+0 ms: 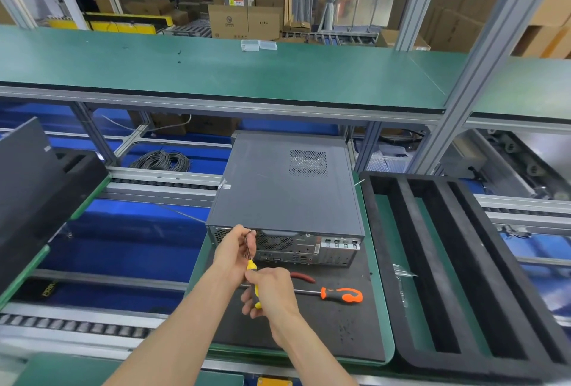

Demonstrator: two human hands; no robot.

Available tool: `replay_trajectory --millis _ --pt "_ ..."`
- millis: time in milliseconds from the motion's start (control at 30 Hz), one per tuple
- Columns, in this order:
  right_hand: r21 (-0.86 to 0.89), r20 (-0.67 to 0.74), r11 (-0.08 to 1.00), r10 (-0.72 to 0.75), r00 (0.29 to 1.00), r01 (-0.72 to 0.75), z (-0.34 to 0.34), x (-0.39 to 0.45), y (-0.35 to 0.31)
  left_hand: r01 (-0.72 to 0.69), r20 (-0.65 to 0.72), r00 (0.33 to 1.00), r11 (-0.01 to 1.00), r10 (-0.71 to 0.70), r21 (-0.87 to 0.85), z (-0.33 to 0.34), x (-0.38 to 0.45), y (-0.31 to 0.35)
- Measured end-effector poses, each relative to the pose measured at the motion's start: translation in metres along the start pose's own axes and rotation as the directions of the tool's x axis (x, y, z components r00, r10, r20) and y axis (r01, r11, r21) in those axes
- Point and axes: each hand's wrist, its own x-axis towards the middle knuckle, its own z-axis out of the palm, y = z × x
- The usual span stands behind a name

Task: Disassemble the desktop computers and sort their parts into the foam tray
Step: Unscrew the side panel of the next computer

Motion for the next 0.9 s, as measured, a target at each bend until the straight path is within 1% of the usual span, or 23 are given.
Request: replay_trajectory --millis 100,200,267,400,533,667,833,900 --pt "-0.025 -0.035 1.000 -0.011 0.999 0.010 -0.003 0.000 0.000 0.043 0.013 0.999 0.993 -0.042 -0.112 0.005 -0.001 -0.004" --pt "-0.021 -0.059 1.000 -0.005 0.998 0.003 -0.005 0.000 -0.001 0.015 0.041 0.999 0.987 -0.009 -0.161 0.003 -0.002 -0.008" --pt "-0.013 -0.071 1.000 0.002 0.998 -0.003 -0.007 -0.001 -0.001 -0.008 0.051 0.999 0.990 0.016 -0.138 0.002 -0.002 -0.009" --pt "-0.042 -0.096 0.999 0.010 0.995 -0.014 -0.009 0.000 0.000 -0.082 0.059 0.995 0.996 0.083 -0.031 0.002 -0.001 -0.015" --pt "-0.040 -0.143 0.999 0.018 0.990 -0.024 -0.012 0.001 0.003 -0.156 0.047 0.986 0.987 0.158 -0.032 0.000 -0.001 -0.022" --pt "-0.042 -0.166 0.999 -0.005 0.986 -0.002 -0.018 0.001 0.005 -0.134 0.042 0.989 0.985 0.139 -0.110 0.001 0.000 -0.025" --pt "-0.179 -0.213 0.983 -0.086 0.973 0.047 -0.025 0.005 0.002 -0.078 0.008 0.997 0.965 0.083 -0.249 0.007 0.003 -0.026" --pt "-0.195 -0.221 0.979 -0.102 0.970 0.058 -0.027 0.006 0.001 -0.073 0.003 0.997 0.956 0.077 -0.284 0.010 0.004 -0.028"
